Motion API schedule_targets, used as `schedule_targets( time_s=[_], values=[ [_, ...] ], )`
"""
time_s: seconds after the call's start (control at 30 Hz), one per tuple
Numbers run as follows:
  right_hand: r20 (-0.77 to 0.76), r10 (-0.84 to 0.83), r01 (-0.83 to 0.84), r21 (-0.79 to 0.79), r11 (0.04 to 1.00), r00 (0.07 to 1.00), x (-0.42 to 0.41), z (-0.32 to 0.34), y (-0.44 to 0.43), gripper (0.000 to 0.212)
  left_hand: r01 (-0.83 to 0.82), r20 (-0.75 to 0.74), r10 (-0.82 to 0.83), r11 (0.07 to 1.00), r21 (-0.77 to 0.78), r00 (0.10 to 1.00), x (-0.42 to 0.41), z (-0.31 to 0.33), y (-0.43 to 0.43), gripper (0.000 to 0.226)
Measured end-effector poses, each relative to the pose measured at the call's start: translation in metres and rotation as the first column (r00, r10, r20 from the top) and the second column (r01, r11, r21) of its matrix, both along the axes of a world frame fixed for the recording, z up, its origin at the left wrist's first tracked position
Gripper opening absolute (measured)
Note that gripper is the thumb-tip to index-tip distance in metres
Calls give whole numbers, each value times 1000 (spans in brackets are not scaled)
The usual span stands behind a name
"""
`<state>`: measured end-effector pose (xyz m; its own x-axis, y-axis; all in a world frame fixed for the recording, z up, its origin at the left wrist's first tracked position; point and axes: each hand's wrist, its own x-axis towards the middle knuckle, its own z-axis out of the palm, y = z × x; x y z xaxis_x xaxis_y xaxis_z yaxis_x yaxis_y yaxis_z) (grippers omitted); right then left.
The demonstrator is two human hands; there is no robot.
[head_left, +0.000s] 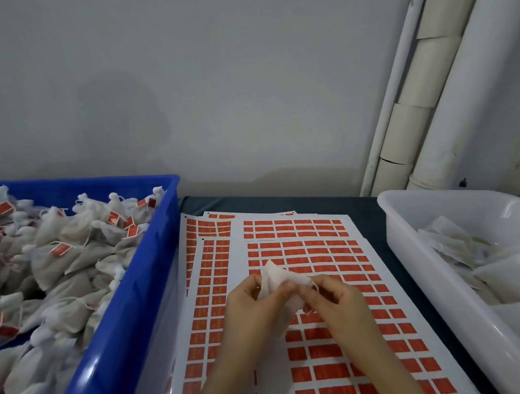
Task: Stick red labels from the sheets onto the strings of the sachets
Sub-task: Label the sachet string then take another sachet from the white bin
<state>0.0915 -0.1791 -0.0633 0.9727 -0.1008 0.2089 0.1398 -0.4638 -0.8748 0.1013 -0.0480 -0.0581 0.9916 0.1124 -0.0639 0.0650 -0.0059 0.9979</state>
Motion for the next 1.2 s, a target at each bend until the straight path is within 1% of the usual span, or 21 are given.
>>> schedule_targets(
  time_s=[0.07, 0.13, 0.23, 0.33, 0.37, 0.47, 0.6, 0.63, 0.73, 0.8, 0.87, 0.93, 0.97, 1.03, 1.1, 1.2],
  values=[
    [36, -50, 48, 54, 997, 998, -1, 1, -2, 20, 14, 17, -13, 1000, -15, 1000, -1, 0, -1, 22],
    [45, -100, 93, 131, 987, 994, -2, 2, -5, 21, 31, 35, -31, 999, -13, 999, -1, -1, -1, 23],
    [61, -124, 112, 177, 978, 990, -4, 2, -7, 19, 117, 65, -116, 993, -14, 991, -3, -2, -1, 26],
    [79, -128, 113, 169, 979, 989, -4, 0, -5, 7, 191, 113, -201, 977, 91, 973, -6, 1, -3, 17],
    [85, -118, 102, 172, 980, 989, -5, 0, -4, 7, 199, 127, -214, 972, 121, 969, -7, 2, -4, 17],
    [114, -84, 61, 191, 980, 990, -8, 1, -1, 13, 175, 155, -197, 974, 144, 968, -6, 1, -5, 26],
    [128, -98, 72, 195, 978, 987, -7, 0, 0, 2, 127, 196, -156, 980, 153, 968, -5, 1, -6, 31],
    [129, -106, 80, 196, 977, 986, -7, -1, -1, 6, 122, 205, -152, 981, 152, 967, -5, 1, -7, 33],
    [87, -114, 89, 254, 963, 990, -7, -1, 1, 8, 94, 210, -126, 984, 155, 970, -6, 1, -8, 36],
    [21, -118, 104, 333, 937, 993, -7, -1, 3, 11, 55, 177, -75, 992, 117, 981, -7, -1, -8, 31],
    [-56, -105, 119, 463, 878, 993, -6, 1, 2, 17, 27, 135, -35, 998, 61, 990, -7, -2, -8, 23],
    [-98, -68, 114, 594, 797, 993, -6, 4, 0, 22, 37, 136, -43, 998, 47, 990, -8, -3, -7, 24],
    [-101, -31, 91, 665, 742, 994, -7, 7, -1, 22, 45, 138, -51, 998, 48, 989, -7, -4, -7, 22],
    [-79, 75, 19, 802, 597, 994, -8, 12, -2, 24, 47, 135, -56, 997, 67, 989, -4, -6, -8, 17],
    [-57, 154, -22, 885, 466, 986, -9, 14, -4, 26, 51, 133, -63, 994, 95, 989, -2, -7, -8, 14],
    [-8, 175, -52, 940, 336, 984, -8, 15, -9, 27, 68, 138, -87, 988, 141, 986, -2, -8, -7, 10]
  ],
)
